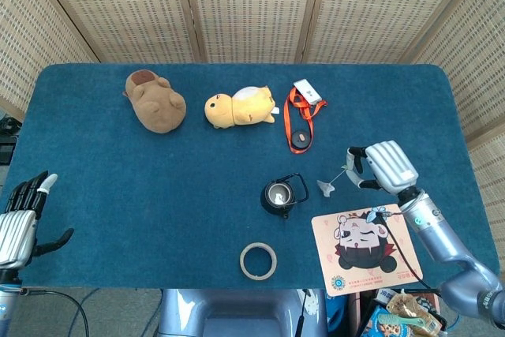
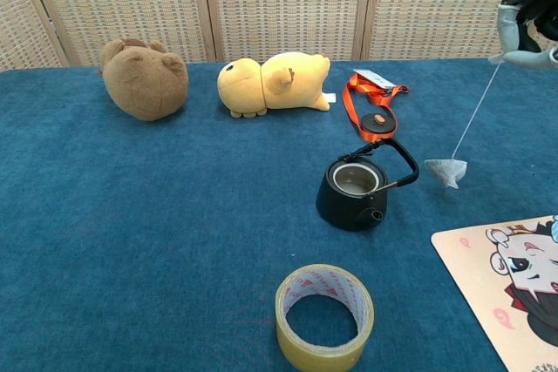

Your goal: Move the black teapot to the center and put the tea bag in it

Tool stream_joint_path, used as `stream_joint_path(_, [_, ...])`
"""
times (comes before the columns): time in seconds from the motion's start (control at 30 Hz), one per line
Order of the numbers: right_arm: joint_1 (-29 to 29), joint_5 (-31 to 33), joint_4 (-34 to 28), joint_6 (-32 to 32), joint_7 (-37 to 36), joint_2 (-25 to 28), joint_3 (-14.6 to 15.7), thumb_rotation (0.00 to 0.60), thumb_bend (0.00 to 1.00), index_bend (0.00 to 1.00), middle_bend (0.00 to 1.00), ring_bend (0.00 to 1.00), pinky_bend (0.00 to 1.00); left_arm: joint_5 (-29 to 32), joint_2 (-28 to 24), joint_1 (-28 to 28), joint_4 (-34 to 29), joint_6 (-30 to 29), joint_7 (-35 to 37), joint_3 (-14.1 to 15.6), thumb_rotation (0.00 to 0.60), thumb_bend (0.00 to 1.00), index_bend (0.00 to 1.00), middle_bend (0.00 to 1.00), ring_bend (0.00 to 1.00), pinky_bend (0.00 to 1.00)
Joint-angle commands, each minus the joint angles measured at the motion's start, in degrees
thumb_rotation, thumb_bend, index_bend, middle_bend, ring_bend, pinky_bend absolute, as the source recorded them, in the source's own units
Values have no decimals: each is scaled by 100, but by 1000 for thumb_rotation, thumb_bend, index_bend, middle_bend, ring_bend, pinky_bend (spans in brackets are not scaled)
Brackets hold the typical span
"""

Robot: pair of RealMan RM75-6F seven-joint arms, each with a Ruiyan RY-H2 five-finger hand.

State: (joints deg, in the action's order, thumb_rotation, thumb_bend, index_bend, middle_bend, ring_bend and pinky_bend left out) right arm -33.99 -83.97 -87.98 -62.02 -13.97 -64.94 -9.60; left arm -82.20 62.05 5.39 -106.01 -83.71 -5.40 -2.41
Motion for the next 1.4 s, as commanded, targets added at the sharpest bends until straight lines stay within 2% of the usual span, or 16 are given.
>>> stream_joint_path(0.03, [24, -124, -315, -63, -201, 223, -9, 600, 708, 677, 772, 874, 972, -14, -3, -5, 0, -5, 9, 6, 600, 259, 0, 0, 0, 0])
stream_joint_path(0.73, [-287, -567, -1125, -9, -1176, 663, -153, 600, 709, 687, 777, 875, 973, -8, 12, -62, 103, -15, 142, 29, 600, 260, 0, 0, 0, 0])
stream_joint_path(1.4, [-757, -491, -1241, 467, -1173, 475, -207, 600, 710, 687, 777, 875, 973, 92, 81, -160, 358, 23, 409, 81, 600, 259, 0, 0, 0, 0])
